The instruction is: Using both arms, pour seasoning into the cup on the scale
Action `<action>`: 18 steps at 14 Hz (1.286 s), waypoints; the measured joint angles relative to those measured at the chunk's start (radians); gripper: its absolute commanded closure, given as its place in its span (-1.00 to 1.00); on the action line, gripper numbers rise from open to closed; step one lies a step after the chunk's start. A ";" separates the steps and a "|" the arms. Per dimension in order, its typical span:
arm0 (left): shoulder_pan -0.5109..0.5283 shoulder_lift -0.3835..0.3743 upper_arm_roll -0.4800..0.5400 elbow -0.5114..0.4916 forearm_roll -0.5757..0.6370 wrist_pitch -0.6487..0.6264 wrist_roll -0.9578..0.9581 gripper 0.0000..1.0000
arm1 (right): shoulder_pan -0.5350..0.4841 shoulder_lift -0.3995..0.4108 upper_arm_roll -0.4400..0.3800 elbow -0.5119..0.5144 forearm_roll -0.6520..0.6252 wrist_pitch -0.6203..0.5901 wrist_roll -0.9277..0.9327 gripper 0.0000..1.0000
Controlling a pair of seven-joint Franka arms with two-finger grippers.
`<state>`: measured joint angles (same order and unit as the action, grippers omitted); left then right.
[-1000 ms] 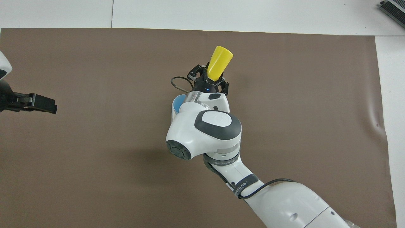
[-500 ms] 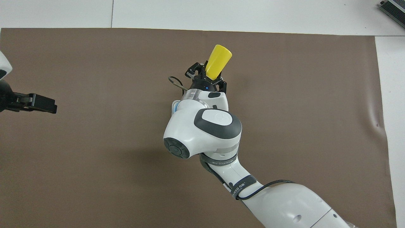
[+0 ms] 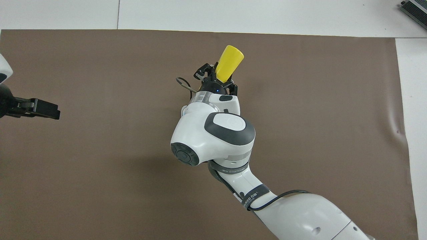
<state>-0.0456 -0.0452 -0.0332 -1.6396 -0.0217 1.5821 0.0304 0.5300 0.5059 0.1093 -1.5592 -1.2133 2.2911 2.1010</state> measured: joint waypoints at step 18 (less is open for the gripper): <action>0.000 0.000 0.000 0.000 0.000 0.000 0.000 -1.00 | -0.289 -0.290 0.007 0.009 1.394 -0.001 -0.152 1.00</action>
<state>-0.0456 -0.0452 -0.0332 -1.6396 -0.0217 1.5821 0.0305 0.2412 0.2158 0.1167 -1.5497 0.1809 2.2903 1.9490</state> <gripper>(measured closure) 0.000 0.441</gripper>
